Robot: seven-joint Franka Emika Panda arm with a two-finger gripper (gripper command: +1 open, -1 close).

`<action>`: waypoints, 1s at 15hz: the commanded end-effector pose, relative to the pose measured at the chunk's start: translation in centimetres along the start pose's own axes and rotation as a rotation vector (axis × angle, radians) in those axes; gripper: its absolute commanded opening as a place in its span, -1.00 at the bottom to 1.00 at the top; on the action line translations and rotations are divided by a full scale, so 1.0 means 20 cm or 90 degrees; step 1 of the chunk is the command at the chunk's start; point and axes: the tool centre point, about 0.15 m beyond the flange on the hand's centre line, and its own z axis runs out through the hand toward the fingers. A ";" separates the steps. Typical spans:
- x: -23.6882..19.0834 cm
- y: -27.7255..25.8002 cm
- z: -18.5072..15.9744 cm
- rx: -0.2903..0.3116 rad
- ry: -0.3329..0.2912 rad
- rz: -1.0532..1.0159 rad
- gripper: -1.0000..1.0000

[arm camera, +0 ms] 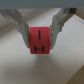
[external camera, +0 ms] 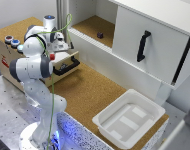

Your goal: Go towards the pink block and grasp it

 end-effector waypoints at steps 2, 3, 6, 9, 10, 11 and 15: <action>-0.04 0.05 -0.07 0.037 0.066 0.253 -1.00; -0.05 0.06 -0.07 0.028 0.061 0.289 -1.00; -0.07 0.10 -0.04 0.043 0.043 0.415 -1.00; -0.04 0.04 0.02 0.000 0.027 0.444 -1.00; -0.03 0.03 0.03 -0.013 0.038 0.454 -1.00; 0.00 0.03 0.06 -0.006 0.058 0.468 -1.00; 0.11 0.02 0.17 0.018 0.046 0.480 -1.00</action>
